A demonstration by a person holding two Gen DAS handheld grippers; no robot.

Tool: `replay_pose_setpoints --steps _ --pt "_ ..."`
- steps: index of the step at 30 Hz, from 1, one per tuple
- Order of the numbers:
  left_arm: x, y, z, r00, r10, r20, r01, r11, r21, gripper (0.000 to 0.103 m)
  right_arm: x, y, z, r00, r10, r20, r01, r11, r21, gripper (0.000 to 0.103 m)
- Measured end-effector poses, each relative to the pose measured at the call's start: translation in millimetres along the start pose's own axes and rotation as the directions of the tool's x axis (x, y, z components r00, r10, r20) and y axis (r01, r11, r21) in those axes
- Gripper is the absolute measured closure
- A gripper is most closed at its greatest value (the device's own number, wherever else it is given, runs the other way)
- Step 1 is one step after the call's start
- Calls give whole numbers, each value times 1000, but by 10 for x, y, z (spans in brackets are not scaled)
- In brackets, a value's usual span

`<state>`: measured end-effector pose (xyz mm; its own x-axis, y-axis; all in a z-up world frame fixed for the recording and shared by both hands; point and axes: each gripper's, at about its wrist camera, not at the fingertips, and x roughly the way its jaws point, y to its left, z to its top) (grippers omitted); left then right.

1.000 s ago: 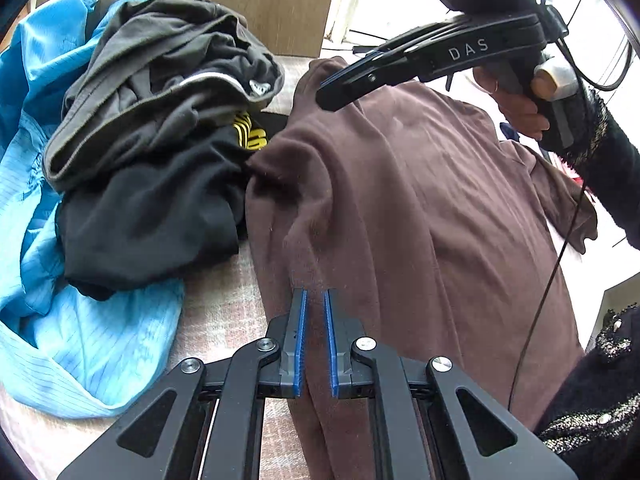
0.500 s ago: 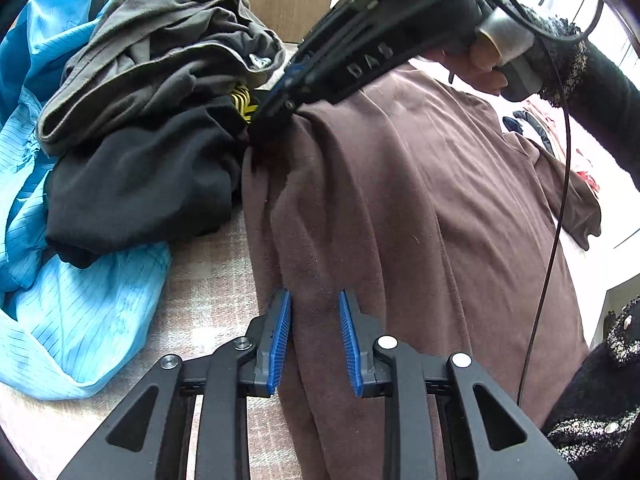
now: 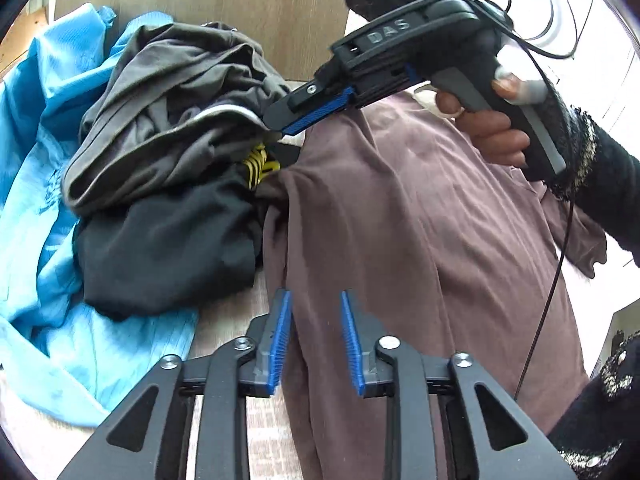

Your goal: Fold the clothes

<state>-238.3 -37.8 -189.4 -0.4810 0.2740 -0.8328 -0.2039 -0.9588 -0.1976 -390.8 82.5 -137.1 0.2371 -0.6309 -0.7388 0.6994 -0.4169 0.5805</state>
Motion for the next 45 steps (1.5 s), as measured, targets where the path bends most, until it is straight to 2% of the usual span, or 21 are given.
replay_pose_setpoints --steps 3,4,5,6,8,10,12,14,16,19,21,24,25,27,28,32,35,37,41,43,45 --pt "227 25 147 999 19 -27 -18 999 31 72 -184 103 -121 996 -86 12 87 993 -84 81" --pt "300 39 165 999 5 -42 -4 999 34 76 -196 124 -170 994 -109 1 109 988 -106 81" --pt "355 53 175 999 -7 -54 8 999 31 90 -180 122 -210 993 -121 -15 118 986 -118 81" --pt "386 66 175 998 -18 -62 19 1000 20 96 -167 102 -239 991 -130 -31 125 984 -129 81" --pt "350 44 166 999 -12 -50 13 1000 25 97 -74 68 -307 987 -150 -64 139 979 -148 81" --pt "212 0 164 1000 -4 -19 4 999 38 97 20 -73 -377 970 -226 -94 208 963 -171 81" --pt "182 28 148 999 39 -31 -38 998 40 98 134 -200 -417 942 -321 -102 298 935 -193 81" --pt "210 82 121 993 101 -62 -99 994 43 93 131 -279 -422 952 -292 -91 273 945 -182 81" --pt "269 204 90 987 112 -118 -112 994 2 93 -2 -371 -391 974 -216 -73 206 971 -122 81" --pt "33 163 183 994 105 -23 -105 994 -16 96 -396 -531 -329 992 -113 48 115 993 -31 81" --pt "12 48 305 997 71 21 -71 997 7 92 -536 -656 -272 985 -148 85 149 989 -10 81" --pt "119 -93 484 999 19 42 -21 999 39 89 -561 -812 -150 978 -195 78 196 981 -3 81" --pt "245 -96 520 999 37 22 -39 998 55 89 -504 -849 -105 974 -213 72 214 977 -14 82" --pt "521 -101 551 990 137 -21 -135 987 87 89 -396 -927 -10 966 -250 67 253 967 -33 85" --pt "610 -63 547 987 157 -36 -154 984 85 94 -355 -987 47 962 -263 77 266 964 -29 88" --pt "537 56 556 993 111 -24 -111 994 23 95 -370 -1271 224 975 -191 109 184 980 74 94" --pt "317 37 519 988 153 5 -153 988 21 91 -771 -1328 177 959 -164 231 134 981 142 91" --pt "164 69 492 992 121 22 -121 993 -11 90 -992 -1366 82 952 -175 251 133 976 174 91" --pt "-119 115 449 997 56 56 -52 997 -62 83 -980 -1351 -2 941 -292 171 273 954 128 91" --pt "-108 10 533 997 14 73 -10 998 -58 77 -865 -1381 -26 948 -300 109 291 953 87 91" --pt "-7 -139 677 997 5 78 -3 1000 -31 66 -749 -1364 -31 953 -293 76 290 956 51 91"
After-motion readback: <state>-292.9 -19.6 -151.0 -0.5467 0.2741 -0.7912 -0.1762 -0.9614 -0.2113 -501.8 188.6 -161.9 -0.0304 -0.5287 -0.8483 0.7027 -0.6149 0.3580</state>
